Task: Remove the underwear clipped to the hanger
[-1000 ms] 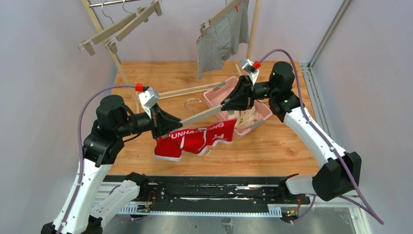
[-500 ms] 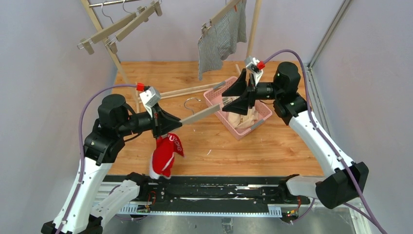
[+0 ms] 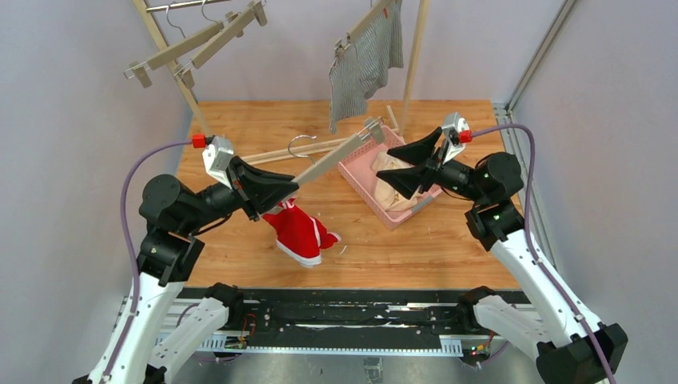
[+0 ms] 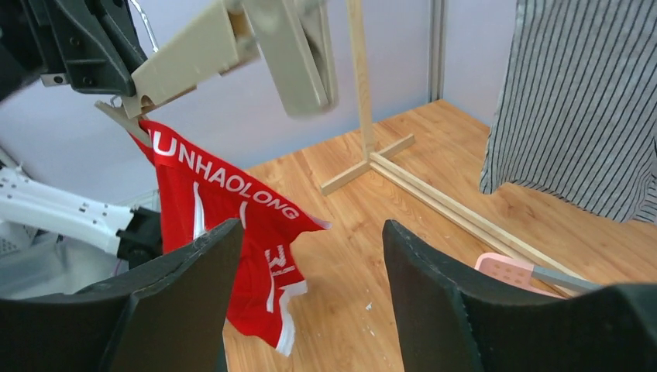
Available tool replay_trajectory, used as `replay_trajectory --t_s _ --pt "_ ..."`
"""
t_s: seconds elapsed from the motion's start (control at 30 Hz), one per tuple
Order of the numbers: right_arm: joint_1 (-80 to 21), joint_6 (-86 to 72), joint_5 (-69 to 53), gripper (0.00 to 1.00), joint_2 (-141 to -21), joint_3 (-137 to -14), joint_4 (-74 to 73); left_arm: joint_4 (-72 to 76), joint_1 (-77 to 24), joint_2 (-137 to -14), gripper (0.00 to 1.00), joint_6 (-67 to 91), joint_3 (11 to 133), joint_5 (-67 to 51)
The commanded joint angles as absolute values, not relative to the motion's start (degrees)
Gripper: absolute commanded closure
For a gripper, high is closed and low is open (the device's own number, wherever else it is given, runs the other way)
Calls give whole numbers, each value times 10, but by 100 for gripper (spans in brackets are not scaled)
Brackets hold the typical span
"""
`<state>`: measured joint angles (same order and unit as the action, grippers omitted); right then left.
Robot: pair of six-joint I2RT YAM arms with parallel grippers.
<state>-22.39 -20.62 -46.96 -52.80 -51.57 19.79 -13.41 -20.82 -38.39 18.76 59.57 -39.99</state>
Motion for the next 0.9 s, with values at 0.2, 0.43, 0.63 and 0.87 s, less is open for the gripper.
replay_trajectory --t_s 0.2,0.43,0.63,0.87 --pt "-281 -302 -417 20 -592 -515 431 108 -236 -440 100 323 588 -388" --pt "-308 -324 -400 18 -646 -554 545 111 -240 -467 100 316 620 -385" --pt "-308 -383 -377 14 -701 -573 682 122 -241 -471 100 315 616 -377" --pt "-308 -479 -378 12 -793 -633 822 144 -241 -480 100 319 605 -372"
